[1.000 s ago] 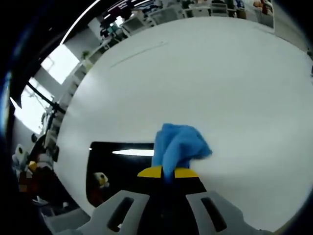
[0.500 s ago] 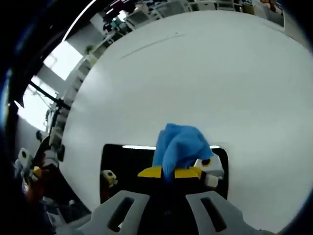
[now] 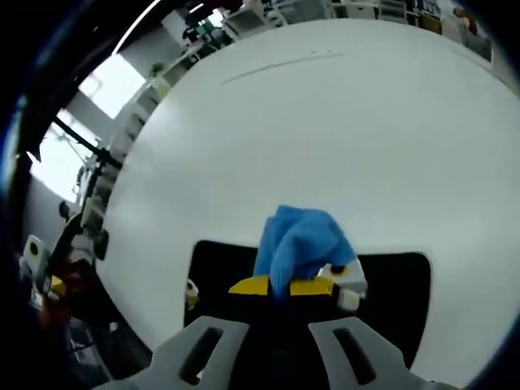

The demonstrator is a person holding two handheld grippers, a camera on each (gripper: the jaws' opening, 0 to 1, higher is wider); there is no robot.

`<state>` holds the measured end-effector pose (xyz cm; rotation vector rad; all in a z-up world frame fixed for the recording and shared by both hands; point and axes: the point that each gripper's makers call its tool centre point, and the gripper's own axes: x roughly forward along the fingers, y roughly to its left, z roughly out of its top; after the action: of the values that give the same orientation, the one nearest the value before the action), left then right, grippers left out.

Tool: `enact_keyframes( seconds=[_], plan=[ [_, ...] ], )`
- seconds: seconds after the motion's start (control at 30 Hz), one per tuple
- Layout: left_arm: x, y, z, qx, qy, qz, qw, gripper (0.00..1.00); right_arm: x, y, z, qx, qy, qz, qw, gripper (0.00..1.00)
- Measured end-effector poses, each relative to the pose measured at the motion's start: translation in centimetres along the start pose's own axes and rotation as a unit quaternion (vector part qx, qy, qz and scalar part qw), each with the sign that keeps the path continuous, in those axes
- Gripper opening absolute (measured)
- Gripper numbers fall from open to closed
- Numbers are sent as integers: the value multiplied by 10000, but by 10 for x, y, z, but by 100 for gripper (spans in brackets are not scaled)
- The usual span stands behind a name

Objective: Wipe the mirror surface with the cleaning cloth until all visible marks leave the cleaned area.

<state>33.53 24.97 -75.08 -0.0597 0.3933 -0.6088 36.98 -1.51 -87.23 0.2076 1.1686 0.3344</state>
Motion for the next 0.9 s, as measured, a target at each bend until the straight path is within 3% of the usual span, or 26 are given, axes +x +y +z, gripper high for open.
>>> enact_keyframes(
  seconds=[0.23, 0.6, 0.73, 0.9],
  plan=[
    [-4, -1, -11, -17, 129, -48, 9999, 100, 10, 21, 5, -225, 151, 11, 9996, 0],
    [-12, 6, -14, -116, 127, 34, 9998, 100, 24, 65, 5, -528, 304, 146, 9980, 0],
    [-13, 3, -6, -111, -17, -24, 9999, 100, 27, 71, 5, -696, 357, 180, 9968, 0],
    [-12, 5, -6, -147, -46, 18, 9999, 100, 29, 72, 7, -721, 378, 193, 9965, 0]
  ],
)
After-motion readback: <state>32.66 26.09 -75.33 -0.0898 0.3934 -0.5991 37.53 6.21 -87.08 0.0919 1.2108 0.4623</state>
